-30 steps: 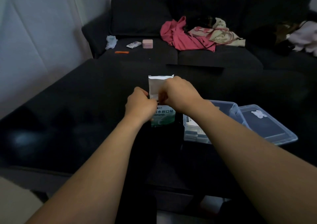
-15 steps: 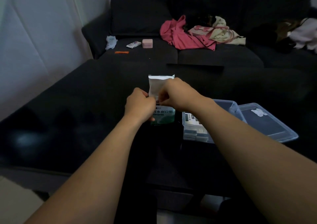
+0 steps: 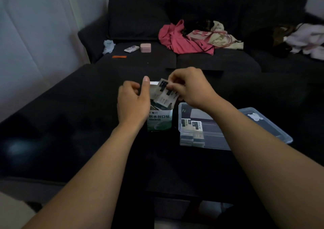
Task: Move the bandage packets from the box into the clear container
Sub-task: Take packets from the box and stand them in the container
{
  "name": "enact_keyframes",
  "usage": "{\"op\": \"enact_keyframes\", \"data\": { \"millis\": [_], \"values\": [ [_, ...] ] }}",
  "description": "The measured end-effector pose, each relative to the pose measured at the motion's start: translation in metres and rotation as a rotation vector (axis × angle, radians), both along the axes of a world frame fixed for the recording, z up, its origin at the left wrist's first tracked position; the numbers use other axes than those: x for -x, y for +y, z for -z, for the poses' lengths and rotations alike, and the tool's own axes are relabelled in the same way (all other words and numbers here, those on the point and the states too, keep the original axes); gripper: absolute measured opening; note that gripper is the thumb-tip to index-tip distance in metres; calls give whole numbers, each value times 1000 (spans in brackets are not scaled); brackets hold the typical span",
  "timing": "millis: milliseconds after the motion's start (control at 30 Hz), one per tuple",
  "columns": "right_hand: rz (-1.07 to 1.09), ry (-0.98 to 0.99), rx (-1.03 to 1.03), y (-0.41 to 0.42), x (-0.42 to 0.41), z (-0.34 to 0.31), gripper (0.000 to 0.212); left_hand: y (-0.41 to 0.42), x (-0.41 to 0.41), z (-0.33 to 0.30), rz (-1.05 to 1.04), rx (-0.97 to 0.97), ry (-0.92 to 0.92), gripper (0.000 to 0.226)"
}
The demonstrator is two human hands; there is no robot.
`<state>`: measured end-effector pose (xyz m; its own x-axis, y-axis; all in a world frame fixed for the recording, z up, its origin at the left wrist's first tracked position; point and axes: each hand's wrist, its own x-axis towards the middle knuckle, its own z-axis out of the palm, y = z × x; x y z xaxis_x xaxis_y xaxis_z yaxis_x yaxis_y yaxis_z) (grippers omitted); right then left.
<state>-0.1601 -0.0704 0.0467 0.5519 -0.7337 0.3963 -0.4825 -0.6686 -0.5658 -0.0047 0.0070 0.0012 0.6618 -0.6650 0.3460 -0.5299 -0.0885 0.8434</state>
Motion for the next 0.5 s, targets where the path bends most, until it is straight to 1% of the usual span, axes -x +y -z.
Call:
{"op": "enact_keyframes", "data": {
  "millis": [67, 100, 167, 233, 300, 400, 433, 500],
  "values": [
    [-22, -140, -103, 0, 8, -3, 7, 2, 4, -3, 16, 215, -98, 40],
    [-33, -174, -140, 0, 11, -5, 7, 3, 6, -4, 60, 277, -121, 38],
    [-80, -192, -220, 2, 18, -7, 8, 2, 11, -5, 176, 316, -111, 36],
    [-134, -226, -319, 3, 24, -8, 10, 2, 16, -6, 280, 301, -85, 31],
    [-154, -282, -386, 5, 28, -8, 11, 3, 20, -7, 397, 235, -51, 23],
    [-157, -375, -463, 6, 34, -7, 3, 1, 24, -3, 511, 132, -32, 27],
    [-149, -403, -493, 6, 37, -6, 4, 0, 26, -3, 527, 110, 10, 27],
    [-127, -448, -545, 8, 40, -2, 16, 0, 31, -4, 575, 69, 166, 26]
  ]
}}
